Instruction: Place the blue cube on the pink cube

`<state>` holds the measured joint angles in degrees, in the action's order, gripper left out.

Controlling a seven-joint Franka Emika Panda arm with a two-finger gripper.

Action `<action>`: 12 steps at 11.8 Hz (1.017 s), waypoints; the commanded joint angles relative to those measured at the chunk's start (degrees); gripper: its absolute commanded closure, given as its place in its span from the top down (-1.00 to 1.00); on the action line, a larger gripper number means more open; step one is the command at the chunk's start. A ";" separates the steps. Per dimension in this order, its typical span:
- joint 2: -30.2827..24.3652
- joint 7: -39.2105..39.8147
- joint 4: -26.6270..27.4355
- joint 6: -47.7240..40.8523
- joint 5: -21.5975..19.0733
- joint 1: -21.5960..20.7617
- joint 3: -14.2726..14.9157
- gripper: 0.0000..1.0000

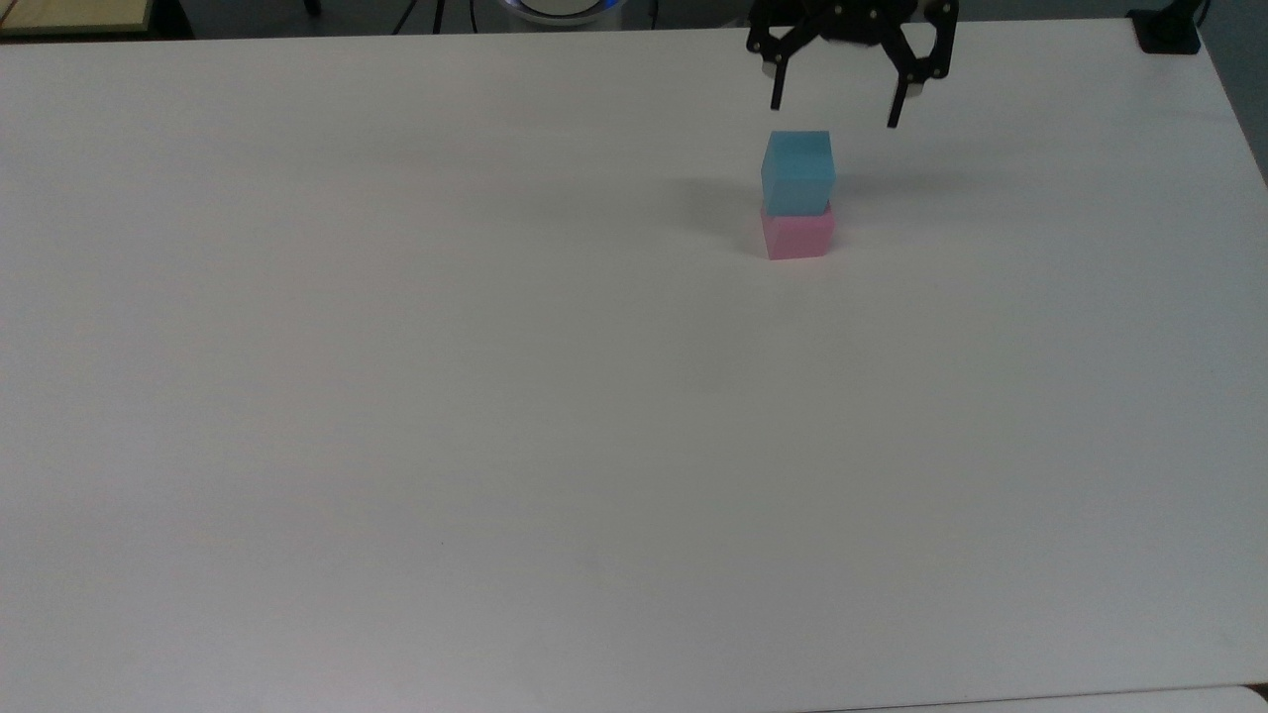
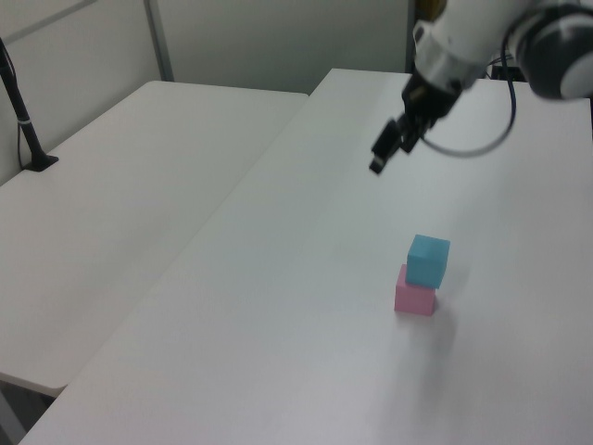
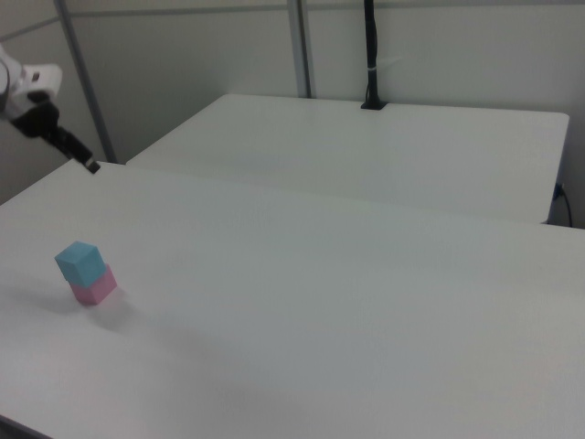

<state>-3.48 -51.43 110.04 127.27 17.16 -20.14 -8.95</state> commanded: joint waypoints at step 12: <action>5.24 49.75 -19.51 -34.01 -14.07 14.69 10.52 1.00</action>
<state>1.26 -2.76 91.67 95.95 6.10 -4.76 0.11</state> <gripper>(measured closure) 0.000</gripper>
